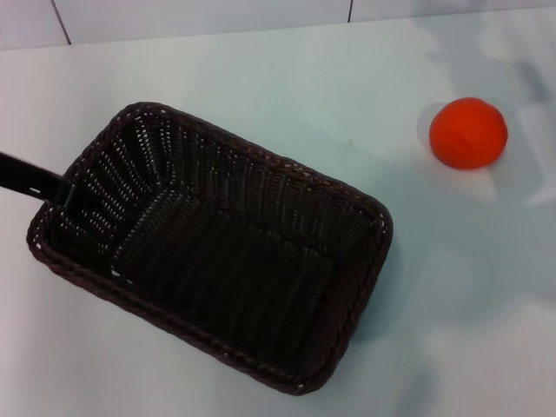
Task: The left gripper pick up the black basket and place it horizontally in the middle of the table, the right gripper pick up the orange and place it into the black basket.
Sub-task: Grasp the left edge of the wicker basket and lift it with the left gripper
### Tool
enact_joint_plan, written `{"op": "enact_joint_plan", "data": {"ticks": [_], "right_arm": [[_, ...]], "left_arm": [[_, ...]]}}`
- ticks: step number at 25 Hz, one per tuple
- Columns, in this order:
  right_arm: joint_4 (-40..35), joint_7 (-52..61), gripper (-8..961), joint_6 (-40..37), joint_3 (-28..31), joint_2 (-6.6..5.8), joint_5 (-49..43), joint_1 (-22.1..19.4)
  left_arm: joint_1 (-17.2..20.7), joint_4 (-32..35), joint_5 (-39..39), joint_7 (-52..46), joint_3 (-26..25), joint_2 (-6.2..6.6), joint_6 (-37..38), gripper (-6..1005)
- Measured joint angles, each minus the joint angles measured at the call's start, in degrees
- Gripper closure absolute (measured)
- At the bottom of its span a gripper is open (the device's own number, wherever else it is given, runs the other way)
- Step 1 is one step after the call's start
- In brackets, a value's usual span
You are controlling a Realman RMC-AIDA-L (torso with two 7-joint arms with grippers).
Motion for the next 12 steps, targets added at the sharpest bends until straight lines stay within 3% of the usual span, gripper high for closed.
{"op": "enact_joint_plan", "data": {"ticks": [6,12], "right_arm": [[0.17,0.03,85,-0.01,0.19,0.01,0.0,-0.28],[0.02,-0.27,84,0.03,0.35,0.01,0.01,-0.21]], "left_arm": [[1.75,1.39,-6.1,-0.22,-5.95,0.2,3.35,858],[2.5,0.97,-11.98,-2.81,-16.61,0.44,6.36,860]]}}
